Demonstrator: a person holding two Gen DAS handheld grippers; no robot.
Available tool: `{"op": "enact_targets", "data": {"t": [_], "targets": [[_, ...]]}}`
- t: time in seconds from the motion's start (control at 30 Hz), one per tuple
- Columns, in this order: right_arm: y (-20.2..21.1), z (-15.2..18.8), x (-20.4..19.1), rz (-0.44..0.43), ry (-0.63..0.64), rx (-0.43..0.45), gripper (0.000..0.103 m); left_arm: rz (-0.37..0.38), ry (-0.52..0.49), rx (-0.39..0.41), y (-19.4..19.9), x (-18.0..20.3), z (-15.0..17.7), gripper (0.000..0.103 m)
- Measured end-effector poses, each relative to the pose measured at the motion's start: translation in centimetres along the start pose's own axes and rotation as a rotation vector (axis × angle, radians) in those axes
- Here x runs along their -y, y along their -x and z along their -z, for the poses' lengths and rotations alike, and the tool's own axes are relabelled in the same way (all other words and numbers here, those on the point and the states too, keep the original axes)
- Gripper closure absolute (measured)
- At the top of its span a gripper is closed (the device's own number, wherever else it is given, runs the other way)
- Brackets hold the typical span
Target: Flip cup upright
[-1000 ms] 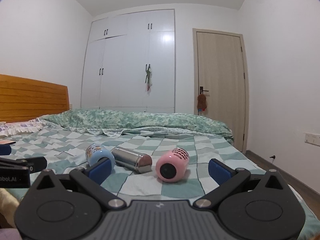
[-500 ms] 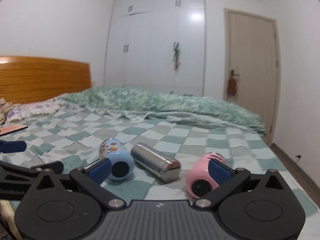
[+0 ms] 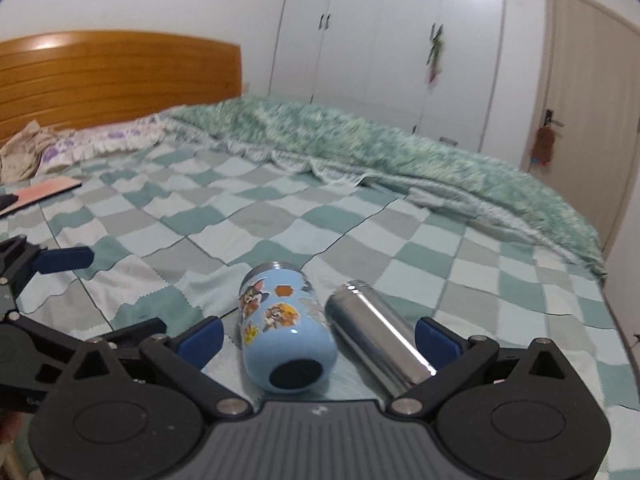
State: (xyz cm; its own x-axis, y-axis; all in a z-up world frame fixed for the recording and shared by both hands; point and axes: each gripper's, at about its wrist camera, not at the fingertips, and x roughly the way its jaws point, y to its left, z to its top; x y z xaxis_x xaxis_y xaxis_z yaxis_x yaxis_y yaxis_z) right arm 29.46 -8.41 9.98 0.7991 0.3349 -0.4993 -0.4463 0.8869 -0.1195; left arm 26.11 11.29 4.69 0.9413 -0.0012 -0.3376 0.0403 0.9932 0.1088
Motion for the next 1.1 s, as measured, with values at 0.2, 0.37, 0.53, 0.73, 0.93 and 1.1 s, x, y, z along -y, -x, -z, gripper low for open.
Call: {"op": "enact_targets", "data": {"t": [0.2,0.37,0.53,0.73,0.93,1.1], "targets": [[-5.0,-1.3,-0.6,-0.045,0.033,-0.088,0.011,0.022,-0.027,-0.044,-3.5,-1.8,0.1,0.000],[-9.2,-1.9,-0.7,-0.084,0.048,-0.179,0.017,0.053,-0.020,-0.082,-5.6,-2.9,0.5,0.000],[-13.1,-2.2,-0.7,-0.129,0.031,-0.262,0.018,0.049,-0.003,-0.118,-6.4,-3.4,1.1,0.000],[-15.8,-1.3,-1.5,-0.137,0.033,-0.324,0.017,0.047,-0.017,-0.126,-5.8,-3.3,1.2,0.000],[-13.2,-1.1,-0.9,-0.145,-0.032,-0.293,0.019,0.042,-0.017,-0.121,-3.2,-3.3,0.9,0.000],[-7.6,-0.5,-2.1,-0.143,-0.049,-0.276,0.020,0.049,-0.016,-0.103,1.5,-3.7,0.7,0.000]]}}
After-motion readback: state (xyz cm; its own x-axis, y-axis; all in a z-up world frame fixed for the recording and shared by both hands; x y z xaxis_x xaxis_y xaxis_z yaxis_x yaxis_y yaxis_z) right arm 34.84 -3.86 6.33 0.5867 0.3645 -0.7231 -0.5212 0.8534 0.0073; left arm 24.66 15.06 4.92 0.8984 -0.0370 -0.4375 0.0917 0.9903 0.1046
